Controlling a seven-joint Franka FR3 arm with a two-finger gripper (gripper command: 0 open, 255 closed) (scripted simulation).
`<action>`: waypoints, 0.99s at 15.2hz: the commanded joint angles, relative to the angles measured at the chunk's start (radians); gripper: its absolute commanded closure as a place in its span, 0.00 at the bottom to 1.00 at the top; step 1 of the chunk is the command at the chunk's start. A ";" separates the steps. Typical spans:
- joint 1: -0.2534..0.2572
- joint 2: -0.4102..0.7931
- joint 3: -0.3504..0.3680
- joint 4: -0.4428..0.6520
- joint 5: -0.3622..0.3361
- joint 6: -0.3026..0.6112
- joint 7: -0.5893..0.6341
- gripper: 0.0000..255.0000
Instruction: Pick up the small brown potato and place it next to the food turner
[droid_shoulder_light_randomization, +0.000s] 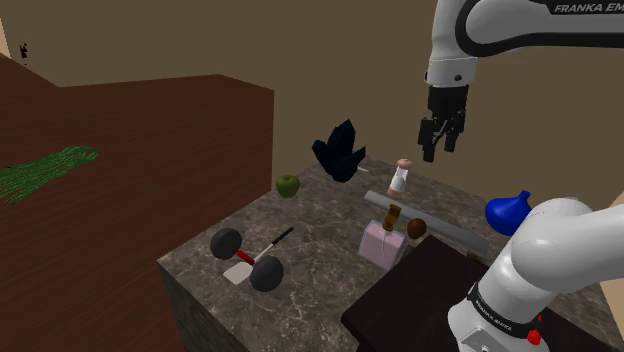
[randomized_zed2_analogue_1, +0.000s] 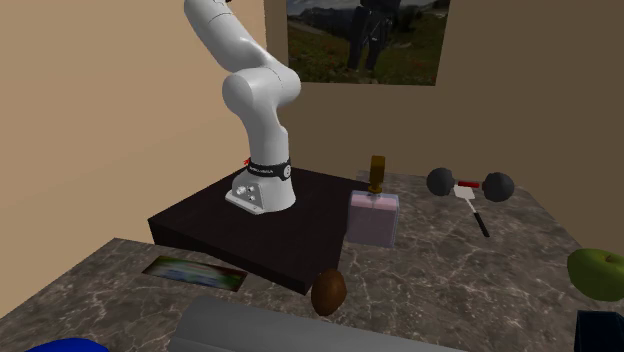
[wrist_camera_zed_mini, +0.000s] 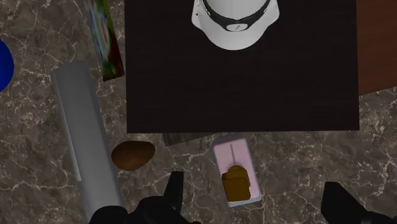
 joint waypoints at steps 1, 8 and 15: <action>0.000 0.000 0.000 0.000 0.000 0.000 0.000 0.00; -0.098 0.130 -0.005 -0.115 -0.021 0.239 0.172 0.00; -0.200 0.311 -0.024 -0.178 -0.057 0.478 0.343 0.00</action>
